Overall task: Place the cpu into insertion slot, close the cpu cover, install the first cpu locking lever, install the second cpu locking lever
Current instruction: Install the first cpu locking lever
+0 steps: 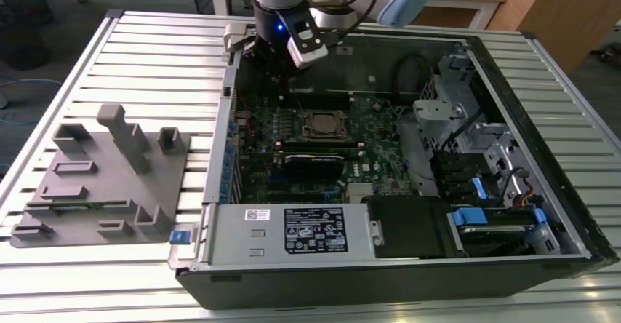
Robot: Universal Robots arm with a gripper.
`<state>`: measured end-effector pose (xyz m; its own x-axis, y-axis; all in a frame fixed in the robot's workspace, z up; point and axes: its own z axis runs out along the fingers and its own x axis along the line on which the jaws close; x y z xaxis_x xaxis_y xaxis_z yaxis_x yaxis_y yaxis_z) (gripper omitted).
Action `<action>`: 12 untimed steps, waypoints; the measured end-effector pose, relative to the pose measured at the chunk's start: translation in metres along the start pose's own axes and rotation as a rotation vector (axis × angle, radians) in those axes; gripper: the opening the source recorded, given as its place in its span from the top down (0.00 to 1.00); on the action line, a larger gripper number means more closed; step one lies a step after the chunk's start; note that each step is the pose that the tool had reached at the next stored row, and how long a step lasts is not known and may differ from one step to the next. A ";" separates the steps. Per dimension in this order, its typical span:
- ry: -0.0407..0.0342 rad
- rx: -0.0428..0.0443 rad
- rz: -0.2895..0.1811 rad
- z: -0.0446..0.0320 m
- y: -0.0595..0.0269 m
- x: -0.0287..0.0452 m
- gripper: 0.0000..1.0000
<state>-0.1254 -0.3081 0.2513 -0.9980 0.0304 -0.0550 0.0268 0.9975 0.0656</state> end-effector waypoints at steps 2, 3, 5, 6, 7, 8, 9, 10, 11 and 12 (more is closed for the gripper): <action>-0.0002 -0.0005 0.000 0.0004 0.0008 0.0000 0.89; -0.0002 -0.0007 0.000 0.0006 0.0010 0.0000 0.89; -0.0002 -0.0007 0.000 0.0010 0.0013 0.0000 0.89; 0.0000 -0.0007 0.000 0.0011 0.0014 -0.0005 0.89; 0.0001 -0.0006 0.000 0.0012 0.0014 -0.0013 0.89; 0.0001 -0.0005 0.000 0.0014 0.0014 -0.0024 0.89; 0.0001 -0.0007 0.000 0.0017 0.0014 -0.0040 0.89; 0.0000 -0.0007 0.000 0.0018 0.0015 -0.0058 0.89; 0.0000 -0.0007 0.000 0.0020 0.0015 -0.0079 0.89; 0.0000 -0.0008 0.000 0.0022 0.0016 -0.0103 0.89</action>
<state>-0.1150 -0.3067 0.2498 -0.9980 0.0305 -0.0551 0.0268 0.9974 0.0664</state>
